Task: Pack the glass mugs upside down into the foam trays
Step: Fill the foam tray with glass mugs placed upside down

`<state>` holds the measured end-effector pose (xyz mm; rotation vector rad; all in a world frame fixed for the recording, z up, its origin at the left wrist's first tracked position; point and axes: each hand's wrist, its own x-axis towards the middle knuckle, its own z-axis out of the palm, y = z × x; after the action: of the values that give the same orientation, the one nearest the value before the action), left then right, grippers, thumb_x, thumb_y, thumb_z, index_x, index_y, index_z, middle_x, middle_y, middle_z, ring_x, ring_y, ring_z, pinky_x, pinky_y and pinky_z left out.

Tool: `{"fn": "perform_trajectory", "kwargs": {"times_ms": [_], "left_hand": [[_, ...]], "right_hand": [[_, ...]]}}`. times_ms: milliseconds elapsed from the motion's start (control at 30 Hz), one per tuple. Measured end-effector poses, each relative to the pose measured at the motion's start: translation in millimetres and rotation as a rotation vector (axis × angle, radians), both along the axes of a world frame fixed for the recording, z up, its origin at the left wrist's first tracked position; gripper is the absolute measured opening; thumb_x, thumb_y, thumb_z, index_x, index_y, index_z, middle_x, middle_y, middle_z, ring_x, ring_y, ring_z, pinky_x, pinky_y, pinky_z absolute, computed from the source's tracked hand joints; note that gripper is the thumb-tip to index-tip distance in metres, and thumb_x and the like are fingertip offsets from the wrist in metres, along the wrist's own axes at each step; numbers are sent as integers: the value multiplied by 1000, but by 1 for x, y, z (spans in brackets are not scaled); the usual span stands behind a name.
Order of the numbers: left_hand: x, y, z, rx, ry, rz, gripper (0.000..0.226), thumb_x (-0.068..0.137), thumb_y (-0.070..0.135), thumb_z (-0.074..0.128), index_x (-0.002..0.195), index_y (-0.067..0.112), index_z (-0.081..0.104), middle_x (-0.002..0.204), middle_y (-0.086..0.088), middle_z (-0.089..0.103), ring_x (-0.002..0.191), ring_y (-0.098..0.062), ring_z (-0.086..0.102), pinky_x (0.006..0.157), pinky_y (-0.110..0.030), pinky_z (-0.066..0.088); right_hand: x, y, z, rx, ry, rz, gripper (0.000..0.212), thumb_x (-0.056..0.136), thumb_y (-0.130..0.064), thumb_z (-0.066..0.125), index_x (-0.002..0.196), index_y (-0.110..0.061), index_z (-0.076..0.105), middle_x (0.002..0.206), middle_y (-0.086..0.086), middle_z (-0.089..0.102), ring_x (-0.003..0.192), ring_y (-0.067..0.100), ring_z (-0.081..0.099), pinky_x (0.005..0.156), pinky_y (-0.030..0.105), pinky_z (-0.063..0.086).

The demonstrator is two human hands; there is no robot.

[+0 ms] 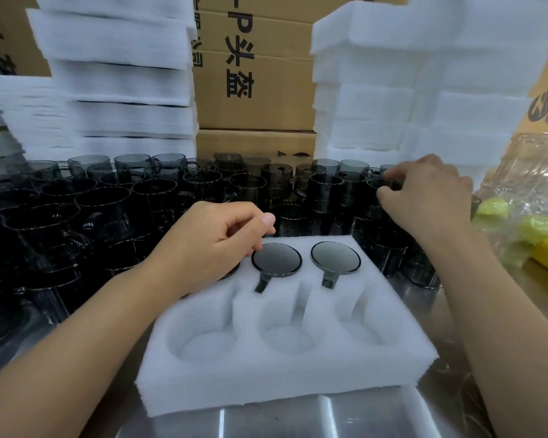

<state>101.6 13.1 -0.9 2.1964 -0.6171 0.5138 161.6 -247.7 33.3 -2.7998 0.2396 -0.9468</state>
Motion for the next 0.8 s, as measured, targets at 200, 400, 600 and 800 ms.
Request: {"fn": "perform_trajectory", "kwargs": {"times_ms": [200, 400, 600, 800], "left_hand": [[-1, 0, 1, 1, -3, 5, 40, 84, 58, 38, 76, 32, 67, 69, 10, 67, 63, -14, 64, 66, -45, 53], [-1, -1, 1, 4, 4, 9, 44, 83, 59, 37, 75, 28, 68, 68, 5, 67, 62, -16, 64, 66, -45, 53], [-2, -1, 1, -1, 27, 8, 52, 82, 60, 37, 76, 19, 69, 69, 8, 69, 64, -14, 65, 67, -43, 53], [0, 0, 0, 2, 13, 8, 48, 83, 60, 36, 75, 25, 69, 66, 0, 68, 62, -19, 64, 66, -45, 53]], "right_hand": [[4, -3, -6, -28, 75, -36, 31, 83, -27, 59, 113, -24, 67, 118, 13, 60, 110, 35, 50, 95, 40, 29], [4, -3, -6, -22, 73, 27, 29, 81, -24, 63, 110, -23, 68, 119, 11, 58, 107, 33, 54, 95, 41, 30], [9, -3, -11, -60, 5, 44, 15, 85, -24, 62, 98, -21, 69, 107, 12, 64, 103, 35, 52, 89, 40, 31], [14, -3, -16, -101, -44, 70, 11, 88, -25, 63, 94, -17, 67, 104, 11, 65, 104, 34, 48, 85, 40, 29]]}}
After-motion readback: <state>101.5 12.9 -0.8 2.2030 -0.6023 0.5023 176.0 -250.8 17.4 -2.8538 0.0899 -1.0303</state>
